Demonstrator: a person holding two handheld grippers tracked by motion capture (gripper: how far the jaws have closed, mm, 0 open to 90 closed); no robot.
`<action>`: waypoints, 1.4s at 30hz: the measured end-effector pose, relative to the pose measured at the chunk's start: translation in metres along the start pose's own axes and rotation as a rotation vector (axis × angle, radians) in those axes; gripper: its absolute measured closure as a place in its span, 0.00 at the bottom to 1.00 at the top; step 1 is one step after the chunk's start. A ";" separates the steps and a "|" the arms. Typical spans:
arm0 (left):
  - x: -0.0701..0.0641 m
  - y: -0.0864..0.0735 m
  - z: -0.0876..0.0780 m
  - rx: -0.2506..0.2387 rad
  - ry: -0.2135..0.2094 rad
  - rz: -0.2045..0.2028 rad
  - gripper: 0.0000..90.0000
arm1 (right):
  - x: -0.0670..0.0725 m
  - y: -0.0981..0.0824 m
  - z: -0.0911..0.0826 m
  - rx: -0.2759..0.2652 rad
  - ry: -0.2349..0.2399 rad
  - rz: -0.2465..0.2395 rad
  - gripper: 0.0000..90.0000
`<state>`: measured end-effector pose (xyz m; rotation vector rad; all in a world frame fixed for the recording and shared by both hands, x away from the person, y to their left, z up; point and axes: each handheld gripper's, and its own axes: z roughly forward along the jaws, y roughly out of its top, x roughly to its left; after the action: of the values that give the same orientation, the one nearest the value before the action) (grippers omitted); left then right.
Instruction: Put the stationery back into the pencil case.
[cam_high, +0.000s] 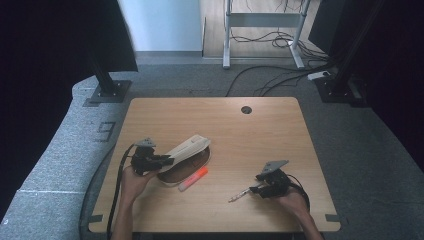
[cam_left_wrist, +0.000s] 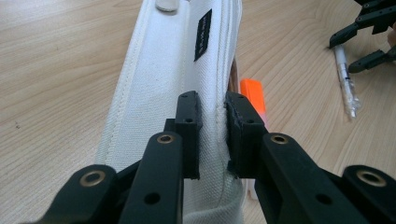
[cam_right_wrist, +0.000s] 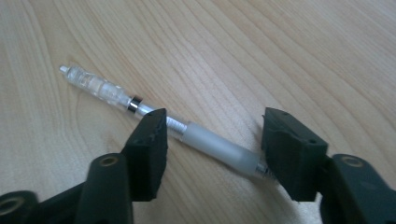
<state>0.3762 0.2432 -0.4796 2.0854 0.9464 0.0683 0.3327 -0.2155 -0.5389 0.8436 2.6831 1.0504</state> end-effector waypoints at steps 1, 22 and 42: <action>0.000 0.000 0.000 0.000 0.000 0.001 0.85 | 0.000 0.000 0.000 -0.001 -0.004 -0.004 0.49; -0.001 0.000 -0.001 0.002 0.001 0.004 0.85 | 0.008 0.011 0.009 -0.002 -0.022 -0.017 0.87; -0.001 0.000 -0.001 0.000 0.007 0.008 0.85 | 0.009 0.016 -0.006 -0.057 -0.016 0.030 0.87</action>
<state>0.3750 0.2428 -0.4787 2.0899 0.9426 0.0798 0.3309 -0.2042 -0.5232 0.8803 2.6218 1.1159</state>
